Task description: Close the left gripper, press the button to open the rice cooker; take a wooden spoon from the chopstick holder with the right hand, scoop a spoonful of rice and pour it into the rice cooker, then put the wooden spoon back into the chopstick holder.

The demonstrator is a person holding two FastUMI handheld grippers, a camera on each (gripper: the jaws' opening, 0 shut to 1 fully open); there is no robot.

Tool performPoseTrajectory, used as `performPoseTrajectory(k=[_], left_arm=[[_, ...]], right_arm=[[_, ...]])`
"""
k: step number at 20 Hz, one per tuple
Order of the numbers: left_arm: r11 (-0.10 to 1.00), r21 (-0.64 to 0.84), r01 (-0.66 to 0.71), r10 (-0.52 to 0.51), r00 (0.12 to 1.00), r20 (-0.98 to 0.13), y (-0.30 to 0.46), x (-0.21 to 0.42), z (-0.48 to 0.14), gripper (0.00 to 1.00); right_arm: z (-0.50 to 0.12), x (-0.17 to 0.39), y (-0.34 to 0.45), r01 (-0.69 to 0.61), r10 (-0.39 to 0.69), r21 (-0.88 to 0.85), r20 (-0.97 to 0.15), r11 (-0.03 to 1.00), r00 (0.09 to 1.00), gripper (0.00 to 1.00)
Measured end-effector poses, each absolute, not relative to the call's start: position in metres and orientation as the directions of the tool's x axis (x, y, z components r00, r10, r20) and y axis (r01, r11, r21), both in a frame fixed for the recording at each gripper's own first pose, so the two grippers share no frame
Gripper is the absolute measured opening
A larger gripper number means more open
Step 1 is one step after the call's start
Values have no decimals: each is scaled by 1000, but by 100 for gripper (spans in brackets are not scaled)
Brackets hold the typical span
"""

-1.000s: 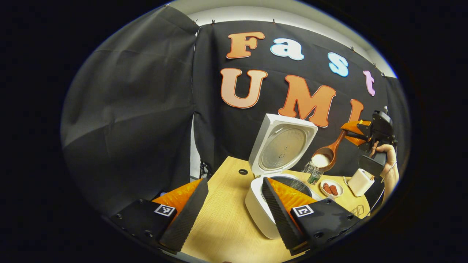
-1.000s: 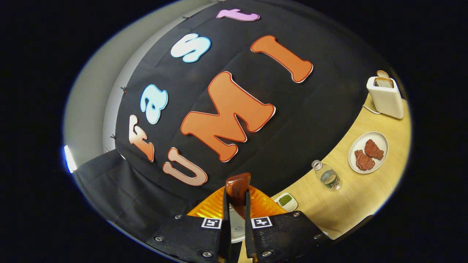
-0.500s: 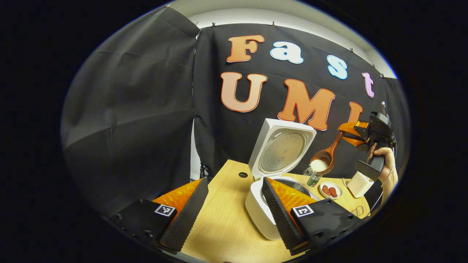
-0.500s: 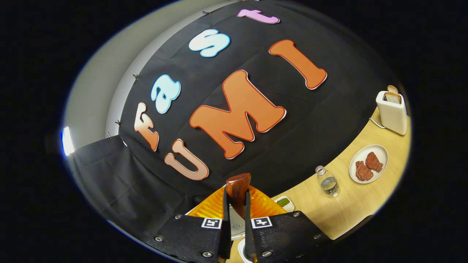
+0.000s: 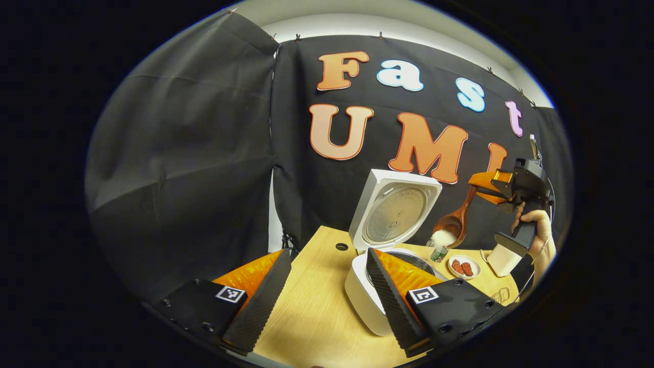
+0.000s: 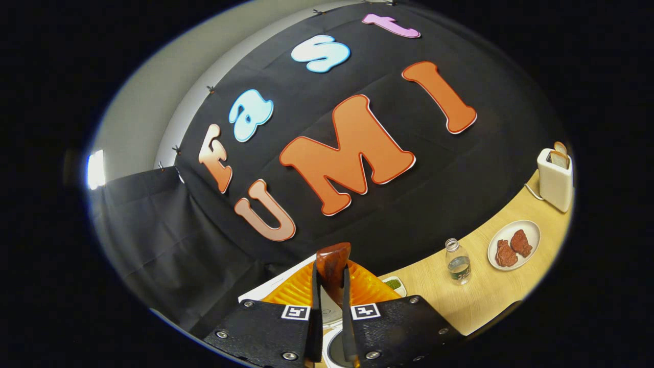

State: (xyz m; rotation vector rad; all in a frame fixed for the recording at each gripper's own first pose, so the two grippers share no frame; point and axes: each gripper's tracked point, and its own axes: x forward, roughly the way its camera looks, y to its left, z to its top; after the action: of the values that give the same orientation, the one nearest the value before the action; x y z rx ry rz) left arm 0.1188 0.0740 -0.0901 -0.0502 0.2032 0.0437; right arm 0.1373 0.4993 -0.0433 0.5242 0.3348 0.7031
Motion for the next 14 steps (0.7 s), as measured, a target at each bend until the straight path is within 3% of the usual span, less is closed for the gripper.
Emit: performPoseTrajectory(k=[14], left_arm=[[997, -49, -67, 56, 978, -202, 82, 109, -92, 100]], right_arm=[[-43, 97, 529, -713, 740, 209, -97, 669, 666, 15]])
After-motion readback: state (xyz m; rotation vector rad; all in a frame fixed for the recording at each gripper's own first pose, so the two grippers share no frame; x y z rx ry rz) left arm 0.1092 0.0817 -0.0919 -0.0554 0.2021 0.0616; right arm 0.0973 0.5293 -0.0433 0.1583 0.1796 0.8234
